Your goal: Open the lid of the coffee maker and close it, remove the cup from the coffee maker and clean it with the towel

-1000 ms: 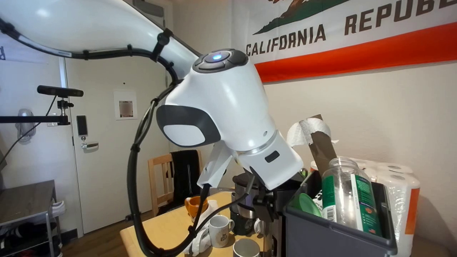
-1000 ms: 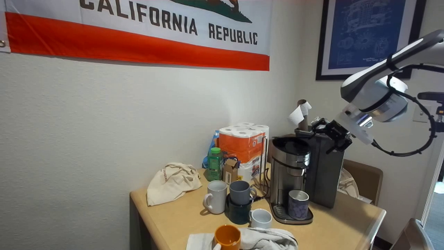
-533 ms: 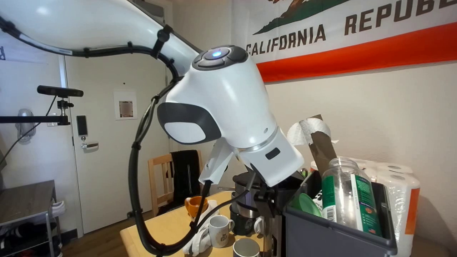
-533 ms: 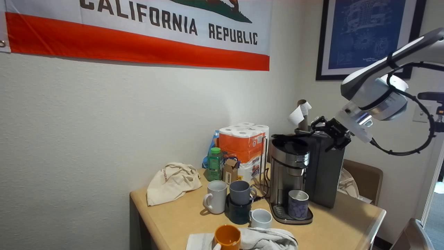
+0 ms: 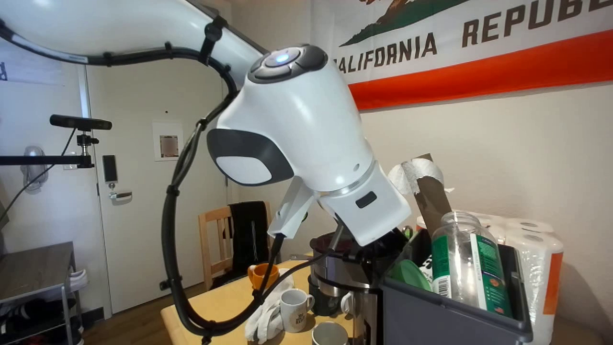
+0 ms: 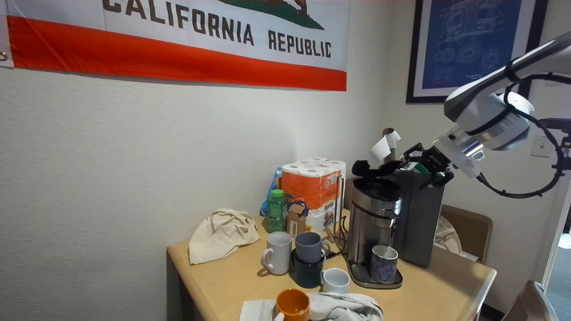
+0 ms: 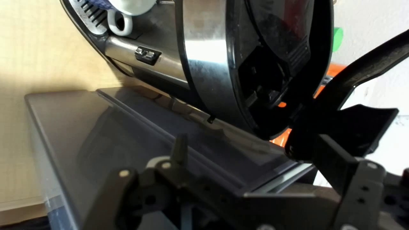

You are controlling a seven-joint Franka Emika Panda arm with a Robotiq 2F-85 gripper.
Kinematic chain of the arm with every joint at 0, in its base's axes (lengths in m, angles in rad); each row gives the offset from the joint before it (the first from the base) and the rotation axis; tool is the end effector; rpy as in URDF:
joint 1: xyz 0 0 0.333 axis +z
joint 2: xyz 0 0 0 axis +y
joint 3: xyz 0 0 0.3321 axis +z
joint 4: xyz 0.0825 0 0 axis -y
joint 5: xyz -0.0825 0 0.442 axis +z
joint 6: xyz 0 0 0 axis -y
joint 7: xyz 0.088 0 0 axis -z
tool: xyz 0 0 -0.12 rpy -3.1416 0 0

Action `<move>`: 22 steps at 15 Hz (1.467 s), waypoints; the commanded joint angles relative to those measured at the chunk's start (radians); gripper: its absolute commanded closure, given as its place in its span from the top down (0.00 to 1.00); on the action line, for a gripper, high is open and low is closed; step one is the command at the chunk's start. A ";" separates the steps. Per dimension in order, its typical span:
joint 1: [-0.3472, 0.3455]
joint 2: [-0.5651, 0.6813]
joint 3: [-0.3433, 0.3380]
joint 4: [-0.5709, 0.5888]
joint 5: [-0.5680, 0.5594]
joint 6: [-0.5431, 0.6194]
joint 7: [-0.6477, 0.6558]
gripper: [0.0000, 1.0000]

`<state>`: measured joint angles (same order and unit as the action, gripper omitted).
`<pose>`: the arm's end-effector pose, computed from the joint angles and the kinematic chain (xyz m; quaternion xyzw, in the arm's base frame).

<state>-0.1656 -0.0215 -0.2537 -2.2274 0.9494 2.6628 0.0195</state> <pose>0.5462 -0.2641 0.3939 -0.7691 0.5281 -0.2556 0.2535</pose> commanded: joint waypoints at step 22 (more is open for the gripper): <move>0.038 0.026 0.015 0.027 0.183 0.197 -0.066 1.00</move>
<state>-0.1353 -0.0048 -0.2461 -2.2069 1.0840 2.8043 -0.0161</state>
